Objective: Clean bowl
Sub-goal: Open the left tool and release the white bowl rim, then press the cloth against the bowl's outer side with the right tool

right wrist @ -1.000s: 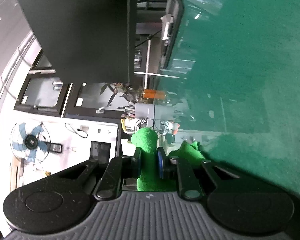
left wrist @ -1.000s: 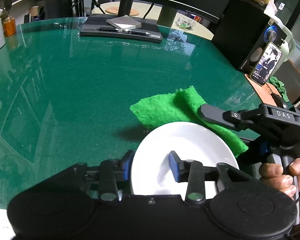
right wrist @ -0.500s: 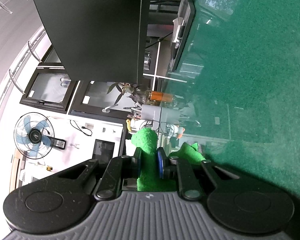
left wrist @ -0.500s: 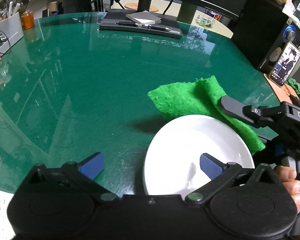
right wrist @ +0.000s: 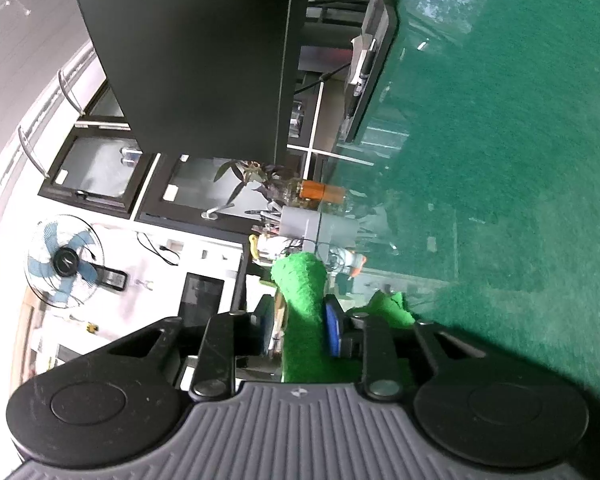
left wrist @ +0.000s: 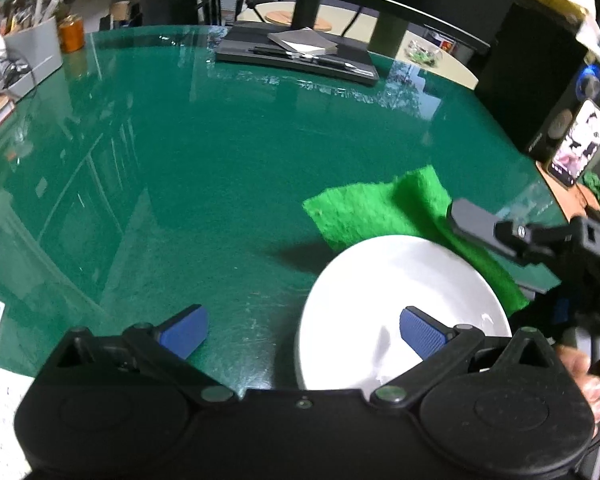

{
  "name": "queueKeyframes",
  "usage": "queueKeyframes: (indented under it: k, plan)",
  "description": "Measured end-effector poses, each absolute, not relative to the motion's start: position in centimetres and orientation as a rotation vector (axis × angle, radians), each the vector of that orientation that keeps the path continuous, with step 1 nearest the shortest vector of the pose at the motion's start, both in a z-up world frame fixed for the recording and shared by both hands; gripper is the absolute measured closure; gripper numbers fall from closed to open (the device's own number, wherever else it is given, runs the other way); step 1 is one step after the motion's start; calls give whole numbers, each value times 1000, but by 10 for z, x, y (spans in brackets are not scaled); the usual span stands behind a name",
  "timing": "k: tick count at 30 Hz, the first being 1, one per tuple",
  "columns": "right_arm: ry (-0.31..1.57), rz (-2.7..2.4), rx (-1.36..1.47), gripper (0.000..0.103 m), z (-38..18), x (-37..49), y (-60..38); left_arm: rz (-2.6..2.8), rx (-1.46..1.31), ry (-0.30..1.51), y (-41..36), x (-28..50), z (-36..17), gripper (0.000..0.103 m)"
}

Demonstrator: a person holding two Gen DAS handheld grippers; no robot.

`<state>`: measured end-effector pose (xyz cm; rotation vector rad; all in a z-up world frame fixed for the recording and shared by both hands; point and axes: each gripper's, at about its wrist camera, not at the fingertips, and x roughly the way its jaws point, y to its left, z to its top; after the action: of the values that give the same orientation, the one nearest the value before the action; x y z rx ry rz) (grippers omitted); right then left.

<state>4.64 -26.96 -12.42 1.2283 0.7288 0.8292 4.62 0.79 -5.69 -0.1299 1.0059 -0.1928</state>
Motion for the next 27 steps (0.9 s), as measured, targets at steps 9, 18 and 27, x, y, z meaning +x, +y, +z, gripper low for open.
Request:
queueKeyframes:
  k: [9,18,27]
  plan:
    - [713,807,1170,80,-120,43,-268,-159,-166,1014,12,56,-56,1]
    - [716,806,1160,80,-120,42,-267,-121,-173,1021,11,60,-56,1]
    - [719,798,1149,80,-120,42,-266,-81,-137,1009,3,58,-58,0]
